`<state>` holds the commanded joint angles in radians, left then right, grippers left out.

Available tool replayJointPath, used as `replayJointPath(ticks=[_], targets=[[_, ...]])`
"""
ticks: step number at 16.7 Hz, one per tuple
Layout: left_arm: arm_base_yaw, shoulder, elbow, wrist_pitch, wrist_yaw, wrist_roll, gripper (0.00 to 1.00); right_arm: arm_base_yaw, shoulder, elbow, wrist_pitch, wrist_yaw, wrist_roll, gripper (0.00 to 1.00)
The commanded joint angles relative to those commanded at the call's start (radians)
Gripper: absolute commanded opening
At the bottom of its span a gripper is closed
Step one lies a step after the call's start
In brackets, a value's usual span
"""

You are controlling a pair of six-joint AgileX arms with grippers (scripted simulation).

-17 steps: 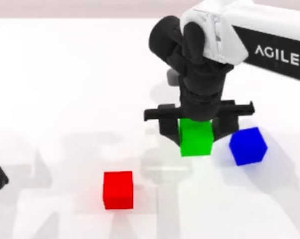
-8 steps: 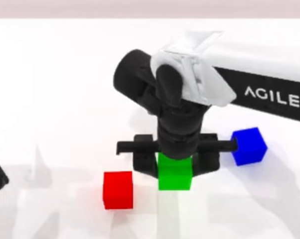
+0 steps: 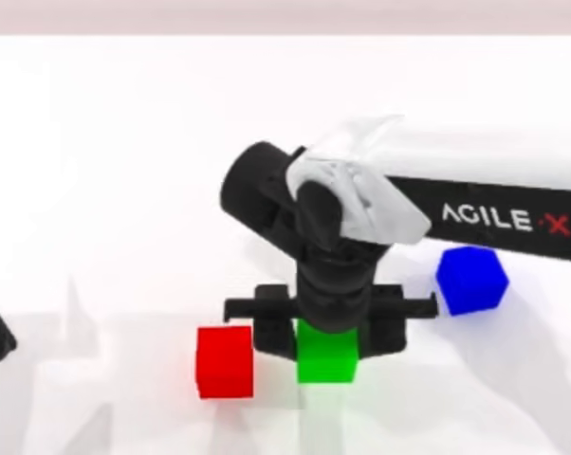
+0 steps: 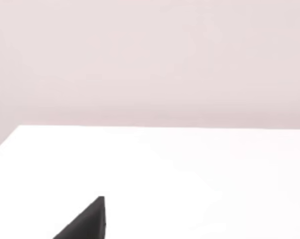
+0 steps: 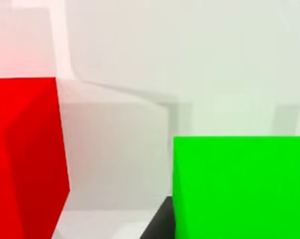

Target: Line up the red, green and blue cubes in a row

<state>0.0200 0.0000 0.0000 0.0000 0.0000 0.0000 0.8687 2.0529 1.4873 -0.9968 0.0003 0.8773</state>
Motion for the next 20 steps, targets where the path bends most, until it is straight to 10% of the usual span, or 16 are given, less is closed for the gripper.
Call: replayJointPath(ticks=[6,20], targets=[[0.0,0.0,0.0,0.0,0.0,0.0,1.0,0.004,0.021,-0.049,0.063,0.001,0.001,0.0],[0.0,0.0,0.0,0.0,0.0,0.0,1.0,0.004,0.021,-0.049,0.063,0.001,0.001,1.0]])
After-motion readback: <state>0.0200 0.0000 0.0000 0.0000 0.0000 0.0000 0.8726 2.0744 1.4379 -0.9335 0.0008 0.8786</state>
